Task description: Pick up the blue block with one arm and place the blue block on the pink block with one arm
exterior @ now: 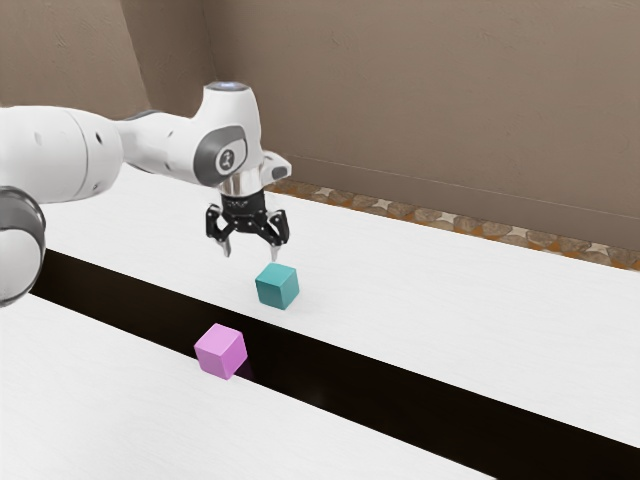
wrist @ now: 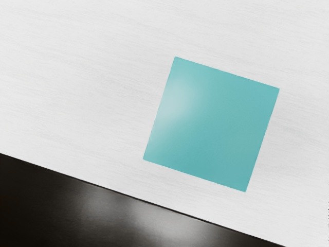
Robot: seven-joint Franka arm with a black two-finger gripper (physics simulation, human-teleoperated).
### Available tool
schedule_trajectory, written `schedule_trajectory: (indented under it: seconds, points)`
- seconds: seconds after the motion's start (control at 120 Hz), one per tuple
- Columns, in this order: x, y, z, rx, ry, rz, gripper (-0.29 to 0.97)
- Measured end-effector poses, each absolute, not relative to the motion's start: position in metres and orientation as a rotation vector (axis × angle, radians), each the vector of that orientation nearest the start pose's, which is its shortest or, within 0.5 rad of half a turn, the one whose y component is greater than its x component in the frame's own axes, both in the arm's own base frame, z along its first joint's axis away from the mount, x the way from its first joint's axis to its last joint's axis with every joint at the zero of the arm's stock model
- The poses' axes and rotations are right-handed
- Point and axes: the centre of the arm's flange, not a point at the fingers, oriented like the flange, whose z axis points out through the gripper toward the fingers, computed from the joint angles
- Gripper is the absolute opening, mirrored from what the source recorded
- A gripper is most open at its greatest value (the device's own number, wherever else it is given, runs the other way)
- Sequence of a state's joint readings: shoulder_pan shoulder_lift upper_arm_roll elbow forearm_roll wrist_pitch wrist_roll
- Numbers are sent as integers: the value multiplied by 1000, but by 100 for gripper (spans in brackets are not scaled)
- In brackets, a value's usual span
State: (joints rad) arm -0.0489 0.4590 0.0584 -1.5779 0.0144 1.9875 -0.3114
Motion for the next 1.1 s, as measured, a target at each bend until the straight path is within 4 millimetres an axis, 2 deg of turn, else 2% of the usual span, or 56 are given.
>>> schedule_trajectory:
  seconds: [0.117, 0.317, 0.517, 0.567, 0.633, 0.7, 1.1]
  points:
    - [690, -3, 356, -3084, -417, 3, 68]
    - [699, -10, 337, -3122, -309, -50, 68]
    - [714, -7, 320, -3137, -169, -98, 68]
    - [715, -6, 317, -3147, -146, -100, 68]
    - [714, 7, 310, -3158, -146, -91, 68]
    - [715, 11, 304, -3167, -124, -84, 68]
    - [715, 9, 275, -3206, 13, -52, 68]
